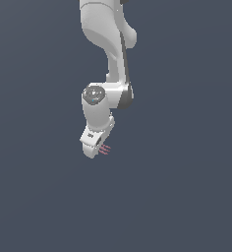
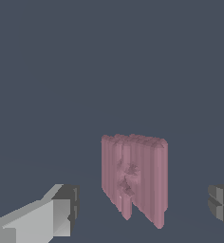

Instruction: Pick up the object and move it to a goal position.

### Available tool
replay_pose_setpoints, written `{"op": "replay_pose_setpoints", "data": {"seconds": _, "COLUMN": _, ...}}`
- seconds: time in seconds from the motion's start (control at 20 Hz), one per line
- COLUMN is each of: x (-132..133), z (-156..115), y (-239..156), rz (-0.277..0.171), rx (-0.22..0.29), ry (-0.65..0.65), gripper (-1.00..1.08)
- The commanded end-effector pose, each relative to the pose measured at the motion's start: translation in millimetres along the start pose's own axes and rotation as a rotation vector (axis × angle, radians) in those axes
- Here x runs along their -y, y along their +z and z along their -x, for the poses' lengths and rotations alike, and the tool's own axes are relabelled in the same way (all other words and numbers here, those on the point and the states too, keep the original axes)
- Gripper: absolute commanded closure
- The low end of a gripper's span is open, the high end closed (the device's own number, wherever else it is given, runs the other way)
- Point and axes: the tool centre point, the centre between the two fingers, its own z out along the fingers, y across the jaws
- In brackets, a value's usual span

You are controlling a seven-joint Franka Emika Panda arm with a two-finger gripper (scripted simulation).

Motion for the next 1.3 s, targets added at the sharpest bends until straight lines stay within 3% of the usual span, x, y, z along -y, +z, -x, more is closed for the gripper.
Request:
{"op": "replay_pose_setpoints", "data": {"seconds": 0.0, "x": 1, "z": 0, "y": 12, "rz": -0.001, "rx": 0.0, "ry": -0.001, "gripper": -0.92}}
{"op": "replay_pose_setpoints", "data": {"seconds": 0.45, "x": 0, "z": 0, "y": 38, "rz": -0.001, "rx": 0.0, "ry": -0.003, "gripper": -0.92}}
{"op": "replay_pose_setpoints", "data": {"seconds": 0.5, "x": 0, "z": 0, "y": 38, "rz": -0.001, "rx": 0.0, "ry": -0.003, "gripper": 1.08}}
{"op": "replay_pose_setpoints", "data": {"seconds": 1.25, "x": 5, "z": -5, "y": 34, "rz": 0.0, "rx": 0.0, "ry": -0.003, "gripper": 1.08}}
